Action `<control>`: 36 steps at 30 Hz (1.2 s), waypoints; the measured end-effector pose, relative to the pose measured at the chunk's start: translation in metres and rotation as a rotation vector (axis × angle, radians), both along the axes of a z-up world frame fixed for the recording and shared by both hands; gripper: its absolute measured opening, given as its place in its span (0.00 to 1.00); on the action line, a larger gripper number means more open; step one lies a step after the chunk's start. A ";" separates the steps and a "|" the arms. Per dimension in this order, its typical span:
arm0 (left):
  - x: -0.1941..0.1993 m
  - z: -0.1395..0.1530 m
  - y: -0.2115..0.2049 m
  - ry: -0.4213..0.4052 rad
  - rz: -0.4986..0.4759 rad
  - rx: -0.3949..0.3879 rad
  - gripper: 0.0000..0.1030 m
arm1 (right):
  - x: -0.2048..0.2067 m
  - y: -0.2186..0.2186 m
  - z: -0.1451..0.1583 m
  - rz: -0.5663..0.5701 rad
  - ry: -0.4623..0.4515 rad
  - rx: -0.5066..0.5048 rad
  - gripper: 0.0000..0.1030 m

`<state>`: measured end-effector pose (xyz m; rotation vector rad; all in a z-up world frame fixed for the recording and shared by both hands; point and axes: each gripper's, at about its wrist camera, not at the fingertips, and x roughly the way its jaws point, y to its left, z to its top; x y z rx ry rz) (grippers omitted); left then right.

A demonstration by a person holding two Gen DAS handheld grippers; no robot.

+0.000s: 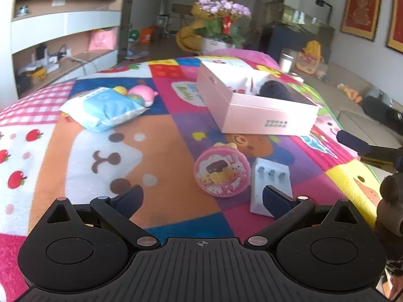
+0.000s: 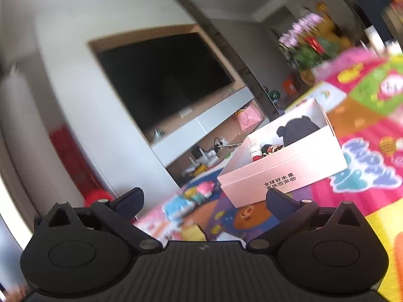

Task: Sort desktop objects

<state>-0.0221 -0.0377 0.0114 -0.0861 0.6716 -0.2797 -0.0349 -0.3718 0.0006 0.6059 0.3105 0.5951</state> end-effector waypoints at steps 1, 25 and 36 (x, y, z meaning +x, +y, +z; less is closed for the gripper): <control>0.001 -0.001 -0.001 0.008 0.012 0.000 1.00 | 0.006 0.000 0.000 -0.016 0.014 0.014 1.00; -0.016 0.006 0.001 -0.028 -0.082 -0.070 1.00 | -0.065 0.036 0.009 0.299 -0.012 -0.658 1.00; -0.019 0.003 0.015 -0.018 -0.052 -0.067 1.00 | -0.071 0.050 -0.016 0.364 0.045 -0.751 0.73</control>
